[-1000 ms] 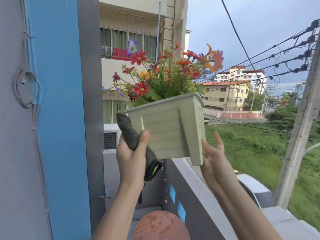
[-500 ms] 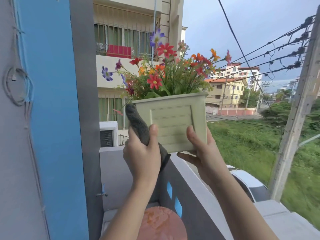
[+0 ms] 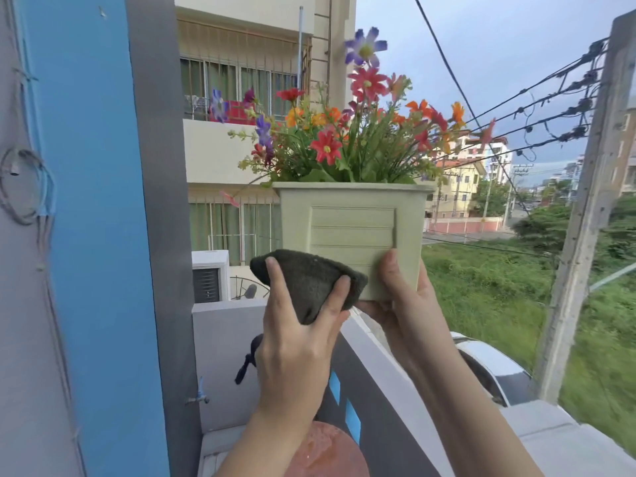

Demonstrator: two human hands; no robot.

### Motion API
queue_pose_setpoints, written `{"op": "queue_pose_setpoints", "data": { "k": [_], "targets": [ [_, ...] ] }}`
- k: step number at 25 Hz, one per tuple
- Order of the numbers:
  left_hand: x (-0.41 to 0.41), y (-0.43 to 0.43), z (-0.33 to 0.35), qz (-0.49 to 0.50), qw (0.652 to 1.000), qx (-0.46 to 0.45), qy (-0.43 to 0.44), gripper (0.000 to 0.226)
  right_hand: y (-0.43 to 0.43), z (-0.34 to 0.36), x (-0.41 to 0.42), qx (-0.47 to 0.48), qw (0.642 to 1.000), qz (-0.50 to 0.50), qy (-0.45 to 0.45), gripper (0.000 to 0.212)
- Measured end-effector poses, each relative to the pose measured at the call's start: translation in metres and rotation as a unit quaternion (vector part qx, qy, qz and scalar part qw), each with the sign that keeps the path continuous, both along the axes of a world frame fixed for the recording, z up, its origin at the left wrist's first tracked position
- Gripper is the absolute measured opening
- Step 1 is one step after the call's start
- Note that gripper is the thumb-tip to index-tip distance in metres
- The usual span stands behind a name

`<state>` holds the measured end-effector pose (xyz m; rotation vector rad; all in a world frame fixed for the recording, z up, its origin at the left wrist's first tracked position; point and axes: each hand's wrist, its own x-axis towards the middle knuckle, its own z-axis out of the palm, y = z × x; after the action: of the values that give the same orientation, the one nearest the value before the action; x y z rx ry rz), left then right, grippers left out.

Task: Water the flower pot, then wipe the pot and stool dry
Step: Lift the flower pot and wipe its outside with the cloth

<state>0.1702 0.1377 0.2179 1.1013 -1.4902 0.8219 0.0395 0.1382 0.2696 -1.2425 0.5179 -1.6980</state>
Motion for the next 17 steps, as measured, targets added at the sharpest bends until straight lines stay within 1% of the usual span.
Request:
{"op": "queue_pose_setpoints", "data": {
  "k": [2,5,6,8,9,11,12,13,14,15,17],
  "targets": [
    [0.005,-0.004,-0.003,0.011,1.000,0.003,-0.024,0.036,-0.001,-0.003,0.001,0.001,1.000,0.006,0.000,0.070],
    [0.000,-0.002,0.005,0.008,0.999,0.031,0.013,0.037,-0.004,-0.008,0.007,0.007,1.000,0.010,-0.007,0.065],
    [-0.002,-0.001,0.008,0.002,0.999,0.031,0.011,0.036,-0.005,-0.007,0.007,0.011,1.000,0.011,-0.012,0.066],
    [0.006,-0.005,0.008,-0.021,0.999,-0.013,-0.049,0.034,-0.006,-0.003,0.002,0.021,0.999,0.021,-0.030,0.071],
    [0.016,-0.010,0.007,-0.050,0.994,-0.041,-0.089,0.034,-0.006,-0.001,-0.003,0.024,0.998,0.031,-0.039,0.069],
    [0.039,-0.017,0.007,-0.137,0.973,-0.095,-0.160,0.037,-0.008,0.002,-0.013,0.022,0.998,0.044,-0.044,0.060],
    [0.048,-0.019,0.007,-0.182,0.960,-0.114,-0.177,0.038,-0.009,0.003,-0.017,0.021,0.998,0.049,-0.043,0.059],
    [0.053,-0.020,0.009,-0.223,0.951,-0.125,-0.173,0.038,-0.008,0.006,-0.019,0.025,0.997,0.052,-0.041,0.060],
    [0.056,-0.019,0.012,-0.257,0.947,-0.124,-0.145,0.039,-0.009,0.008,-0.022,0.029,0.997,0.059,-0.043,0.061],
    [0.056,-0.018,0.016,-0.280,0.948,-0.119,-0.097,0.040,-0.010,0.009,-0.024,0.035,0.996,0.070,-0.048,0.061],
    [0.052,-0.012,0.028,-0.299,0.947,-0.113,0.029,0.041,-0.010,0.009,-0.025,0.045,0.994,0.080,-0.051,0.062]
  ]
}}
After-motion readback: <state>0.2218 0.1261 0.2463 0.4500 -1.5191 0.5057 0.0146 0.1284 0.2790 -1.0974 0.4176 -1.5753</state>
